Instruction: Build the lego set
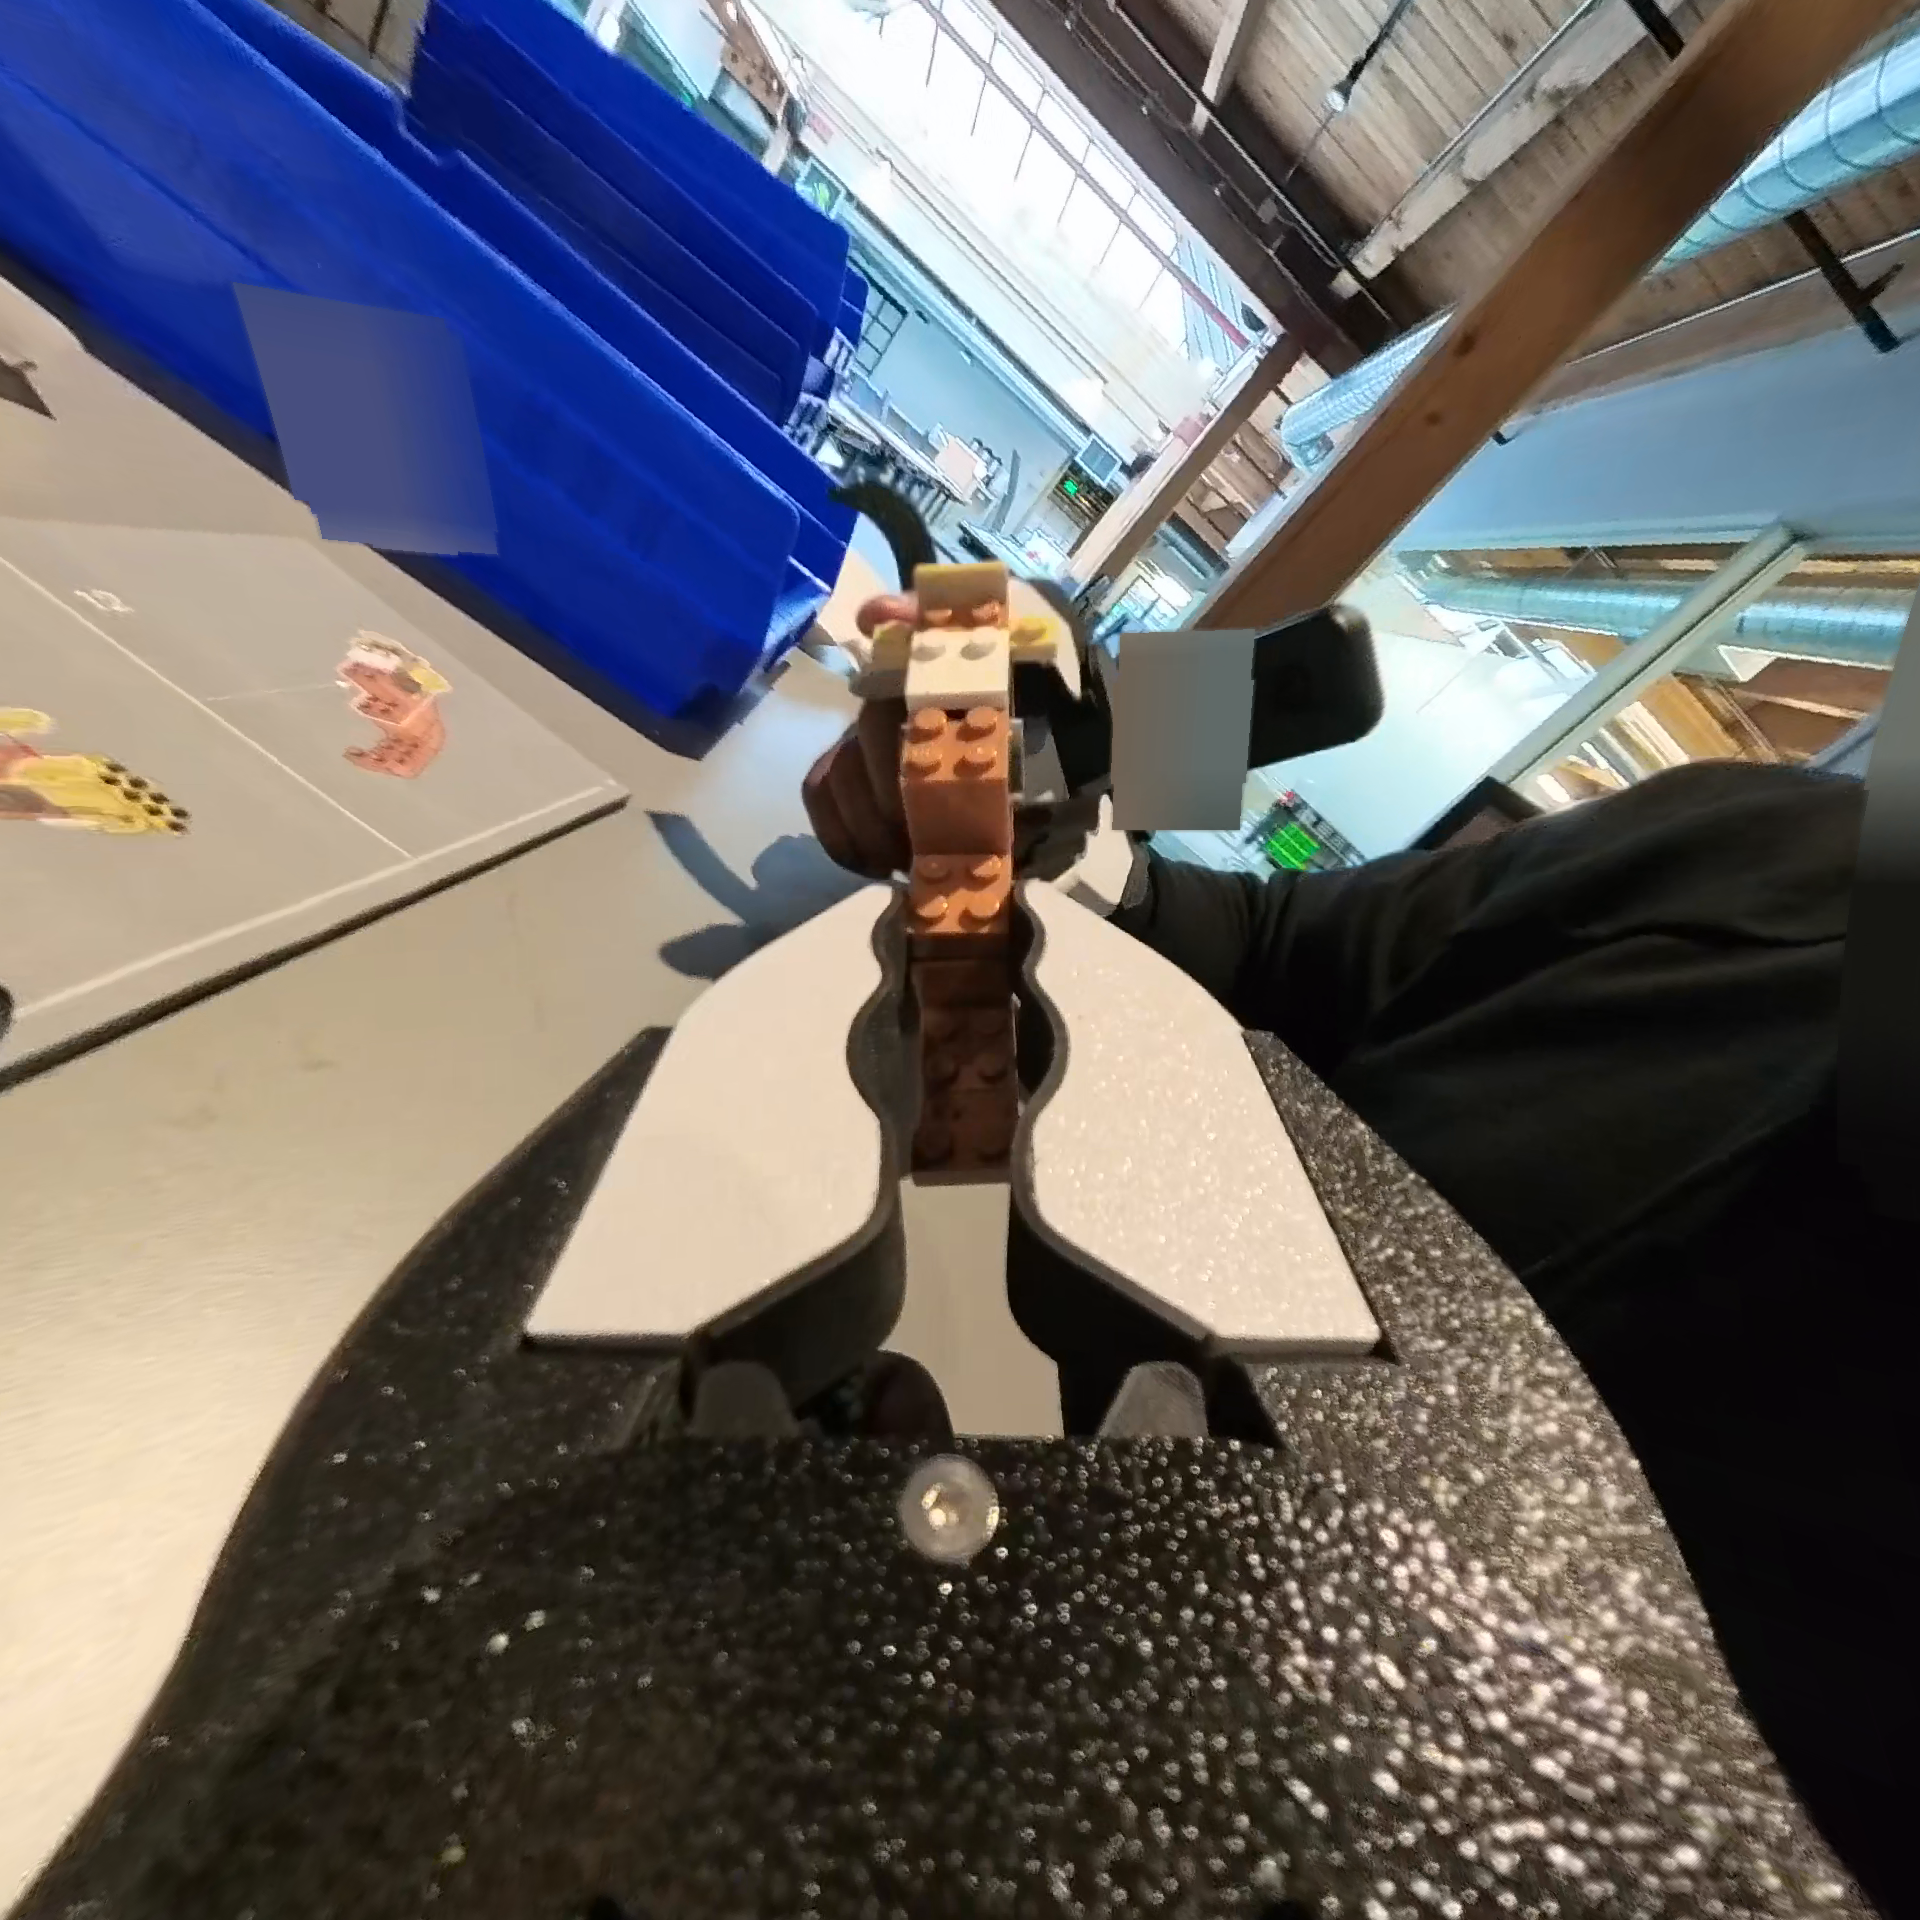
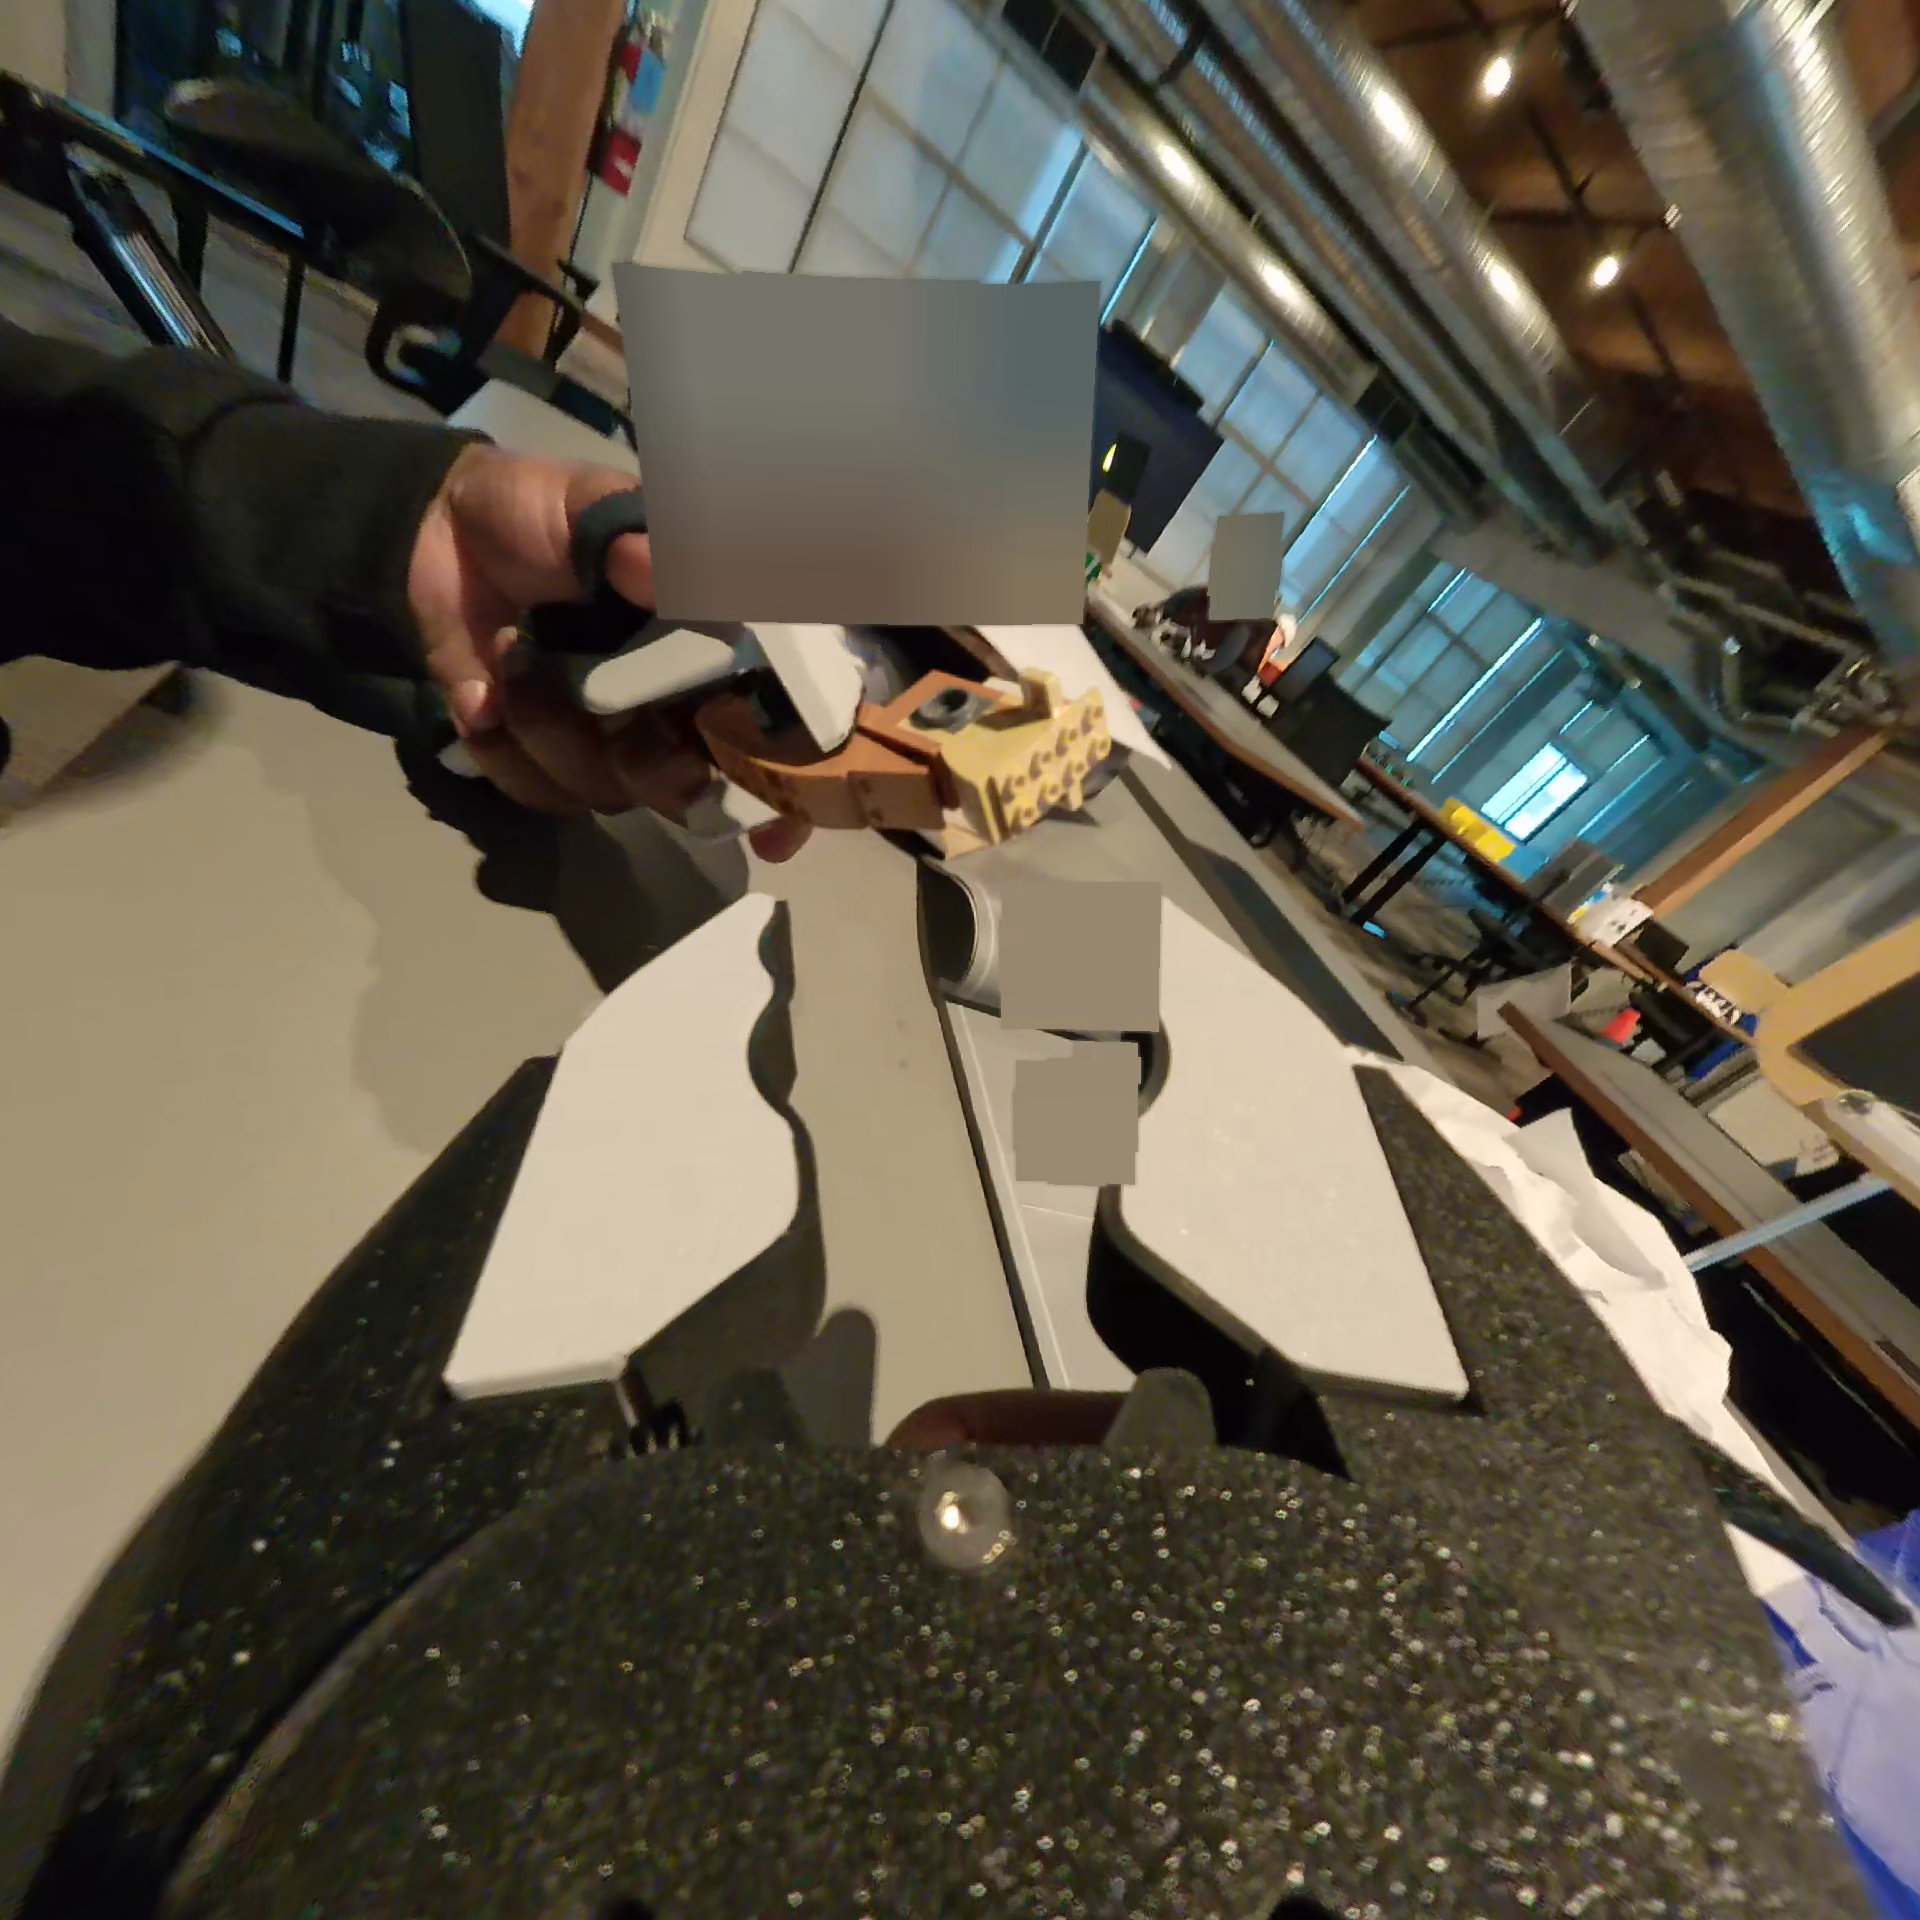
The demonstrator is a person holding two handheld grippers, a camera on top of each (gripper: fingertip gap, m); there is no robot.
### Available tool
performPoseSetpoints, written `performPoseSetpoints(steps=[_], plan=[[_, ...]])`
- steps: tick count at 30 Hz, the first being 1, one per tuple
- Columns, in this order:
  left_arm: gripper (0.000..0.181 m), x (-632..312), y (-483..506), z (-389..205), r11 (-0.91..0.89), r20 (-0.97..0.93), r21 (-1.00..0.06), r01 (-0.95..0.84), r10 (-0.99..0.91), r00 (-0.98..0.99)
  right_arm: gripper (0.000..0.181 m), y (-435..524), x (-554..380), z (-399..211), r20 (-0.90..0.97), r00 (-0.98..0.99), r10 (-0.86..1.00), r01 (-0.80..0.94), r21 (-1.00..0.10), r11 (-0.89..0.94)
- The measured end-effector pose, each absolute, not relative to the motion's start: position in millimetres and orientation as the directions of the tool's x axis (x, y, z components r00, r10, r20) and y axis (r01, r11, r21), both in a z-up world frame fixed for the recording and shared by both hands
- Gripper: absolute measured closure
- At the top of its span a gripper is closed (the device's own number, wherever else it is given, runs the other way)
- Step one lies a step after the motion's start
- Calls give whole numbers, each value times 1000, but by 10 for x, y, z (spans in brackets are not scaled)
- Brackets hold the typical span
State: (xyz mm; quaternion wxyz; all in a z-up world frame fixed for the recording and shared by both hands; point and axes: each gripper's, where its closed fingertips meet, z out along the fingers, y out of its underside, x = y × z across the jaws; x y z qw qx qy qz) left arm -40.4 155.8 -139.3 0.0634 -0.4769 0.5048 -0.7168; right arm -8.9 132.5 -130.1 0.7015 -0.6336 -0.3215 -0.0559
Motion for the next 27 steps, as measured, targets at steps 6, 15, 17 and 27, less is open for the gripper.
performPoseSetpoints(steps=[6, 15, 17, 27], plan=[[164, -331, 1599, -1396, -378, 495, -868, -321, -689, -530, 133, 1207, 10, -1192, 467, 833, 297, 410, -881, 235], [164, -41, 1674, -1677, -450, 665, -730, -514, -639, -386, 142, 1210, 196, -1303, 414, 869, 271, 385, -910, 154], [164, -6, 1686, -1727, -459, 689, -702, -544, -630, -358, 142, 1209, 229, -1302, 394, 878, 274, 367, -919, 144], [164, 122, 1635, -1735, -493, 757, -634, -596, -554, -347, 138, 1261, 309, -1406, 361, 888, 285, 355, -932, 73]])
